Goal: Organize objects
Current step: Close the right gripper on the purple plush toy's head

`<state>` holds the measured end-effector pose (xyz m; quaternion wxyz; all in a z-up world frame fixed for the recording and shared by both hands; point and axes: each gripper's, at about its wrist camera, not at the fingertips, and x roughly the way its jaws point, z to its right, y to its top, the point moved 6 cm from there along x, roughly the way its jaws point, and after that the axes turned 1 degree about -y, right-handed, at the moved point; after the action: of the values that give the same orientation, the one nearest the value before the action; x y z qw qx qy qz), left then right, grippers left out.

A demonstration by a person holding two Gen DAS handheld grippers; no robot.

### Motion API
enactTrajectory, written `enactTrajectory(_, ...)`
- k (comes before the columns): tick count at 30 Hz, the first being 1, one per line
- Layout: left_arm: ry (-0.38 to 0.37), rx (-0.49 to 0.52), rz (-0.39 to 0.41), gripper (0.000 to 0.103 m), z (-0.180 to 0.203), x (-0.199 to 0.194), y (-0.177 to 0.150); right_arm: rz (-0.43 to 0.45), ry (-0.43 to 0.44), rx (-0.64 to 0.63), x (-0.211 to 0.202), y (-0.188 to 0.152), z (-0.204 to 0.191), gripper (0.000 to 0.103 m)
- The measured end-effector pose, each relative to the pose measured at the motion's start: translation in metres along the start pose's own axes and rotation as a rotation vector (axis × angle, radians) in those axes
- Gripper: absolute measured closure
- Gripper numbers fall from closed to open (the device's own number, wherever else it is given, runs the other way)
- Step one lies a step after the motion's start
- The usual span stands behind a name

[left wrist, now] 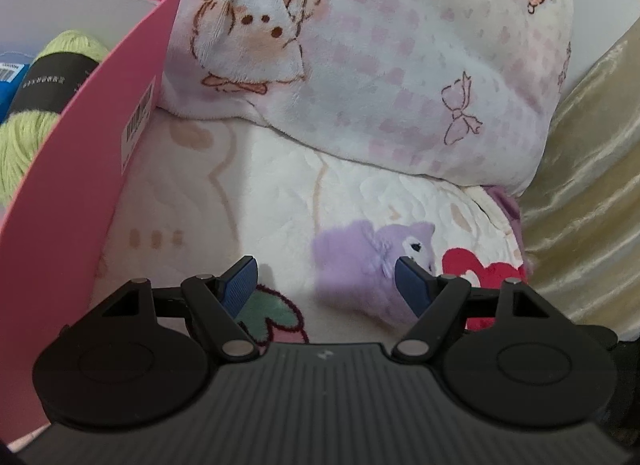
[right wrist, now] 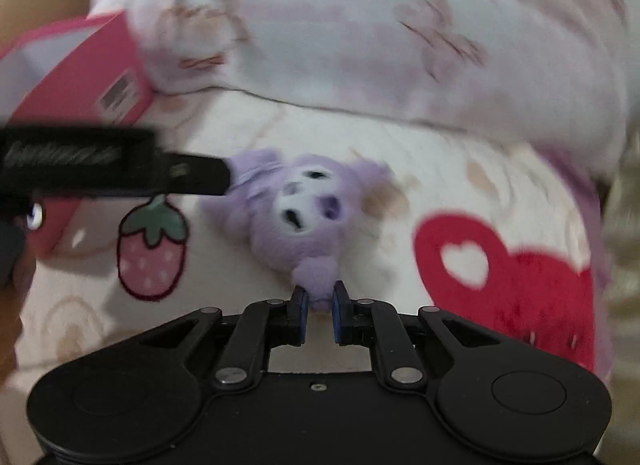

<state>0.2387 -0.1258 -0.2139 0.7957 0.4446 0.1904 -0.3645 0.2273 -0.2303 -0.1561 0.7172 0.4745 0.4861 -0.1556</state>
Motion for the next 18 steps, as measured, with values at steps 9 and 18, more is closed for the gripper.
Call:
enactTrajectory(9, -0.024, 0.055, 0.014, 0.034, 0.009, 0.006, -0.006, 0.010, 0.174, 0.026, -0.013, 0.000, 0.009, 0.051)
enactTrajectory(18, -0.036, 0.044, 0.033, 0.046, 0.004, 0.016, -0.009, 0.101, 0.172, 0.036, 0.001, 0.018, 0.017, 0.037)
